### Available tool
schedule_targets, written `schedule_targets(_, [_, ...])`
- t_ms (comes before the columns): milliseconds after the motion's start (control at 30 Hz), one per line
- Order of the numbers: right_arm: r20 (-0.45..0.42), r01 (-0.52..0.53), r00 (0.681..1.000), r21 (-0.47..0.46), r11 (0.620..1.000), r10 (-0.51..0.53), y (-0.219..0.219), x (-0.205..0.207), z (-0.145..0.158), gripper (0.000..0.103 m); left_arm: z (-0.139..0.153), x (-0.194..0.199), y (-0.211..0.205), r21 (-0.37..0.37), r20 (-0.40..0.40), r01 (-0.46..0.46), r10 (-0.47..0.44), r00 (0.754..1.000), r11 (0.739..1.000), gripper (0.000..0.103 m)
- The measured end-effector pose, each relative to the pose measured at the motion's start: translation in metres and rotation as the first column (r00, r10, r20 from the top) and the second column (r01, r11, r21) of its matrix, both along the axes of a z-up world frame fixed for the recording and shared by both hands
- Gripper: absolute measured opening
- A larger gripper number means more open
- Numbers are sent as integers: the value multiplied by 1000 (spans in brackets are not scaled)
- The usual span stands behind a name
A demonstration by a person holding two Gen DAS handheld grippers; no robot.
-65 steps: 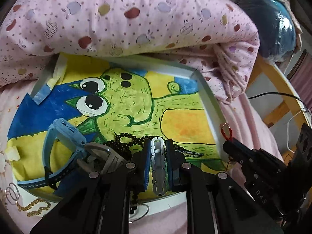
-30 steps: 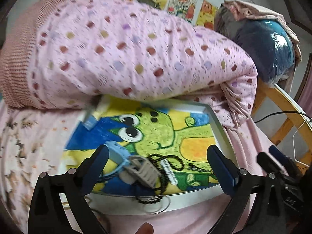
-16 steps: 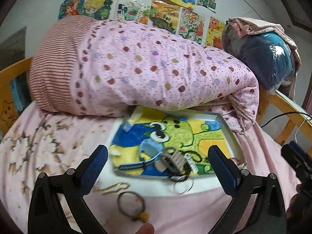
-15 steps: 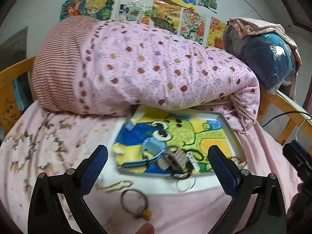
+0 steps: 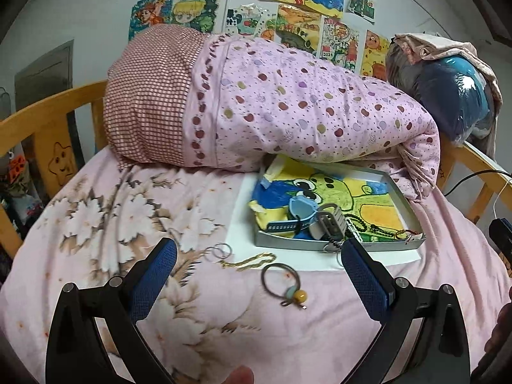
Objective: Organize jewelry
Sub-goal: 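Move both tools toward the silver rings beside the gold chain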
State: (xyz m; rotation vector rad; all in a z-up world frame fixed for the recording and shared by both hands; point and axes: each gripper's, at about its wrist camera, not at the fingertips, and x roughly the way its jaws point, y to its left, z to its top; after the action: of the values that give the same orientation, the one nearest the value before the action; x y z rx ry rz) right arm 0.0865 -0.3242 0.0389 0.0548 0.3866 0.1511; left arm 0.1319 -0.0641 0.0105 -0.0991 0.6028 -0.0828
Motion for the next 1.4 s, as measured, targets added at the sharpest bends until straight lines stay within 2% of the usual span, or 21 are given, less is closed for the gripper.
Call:
schedule_targets(167, [-31, -32, 999, -4, 999, 32, 19, -2, -6, 103, 5, -13, 13, 4, 10, -9, 9, 1000, 1000, 100])
schedule_targets(533, [-93, -76, 993, -15, 997, 74, 50, 2, -20, 103, 0, -29, 44, 42, -30, -37, 39, 999, 998, 100])
schedule_targets(733, [-203, -33, 979, -96, 995, 13, 69, 19, -35, 103, -9, -32, 55, 45, -26, -62, 63, 998, 997, 100])
schedule_targets(867, [-250, -24, 968, -91, 996, 0, 72, 27, -43, 103, -20, -32, 63, 77, -29, -84, 87, 996, 993, 100])
schedule_targets(1033, [-261, -10, 965, -89, 996, -14, 70, 33, -49, 103, -31, -22, 76, 58, -70, -112, 116, 991, 992, 100])
schedule_targets(1400, [-278, 8, 960, -86, 996, -31, 68, 40, -53, 103, -36, -20, 83, 73, -81, -133, 139, 987, 988, 100])
